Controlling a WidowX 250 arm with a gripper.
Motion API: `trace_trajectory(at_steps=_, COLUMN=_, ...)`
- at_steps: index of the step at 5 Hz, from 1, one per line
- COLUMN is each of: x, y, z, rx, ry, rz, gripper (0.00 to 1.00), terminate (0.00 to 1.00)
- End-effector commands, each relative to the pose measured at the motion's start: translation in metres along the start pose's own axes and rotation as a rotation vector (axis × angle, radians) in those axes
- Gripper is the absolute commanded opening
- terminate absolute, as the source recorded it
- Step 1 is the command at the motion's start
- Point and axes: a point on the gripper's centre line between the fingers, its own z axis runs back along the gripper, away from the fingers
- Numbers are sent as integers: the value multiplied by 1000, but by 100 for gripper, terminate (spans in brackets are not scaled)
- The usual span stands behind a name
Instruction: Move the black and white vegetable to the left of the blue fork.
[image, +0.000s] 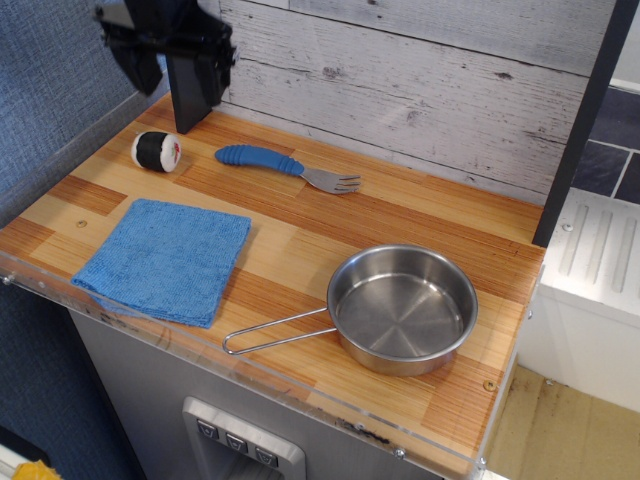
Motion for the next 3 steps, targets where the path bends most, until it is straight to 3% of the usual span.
trace_trajectory(at_steps=1, x=1, y=-2, z=19, rx=12, ry=-43, rz=-9, gripper=100, terminate=0)
trace_trajectory(at_steps=2, x=1, y=-2, z=19, rx=12, ry=-43, rz=-9, gripper=100, terminate=0)
trace_trajectory(at_steps=3, x=1, y=-2, z=19, rx=12, ry=-43, rz=-9, gripper=100, terminate=100)
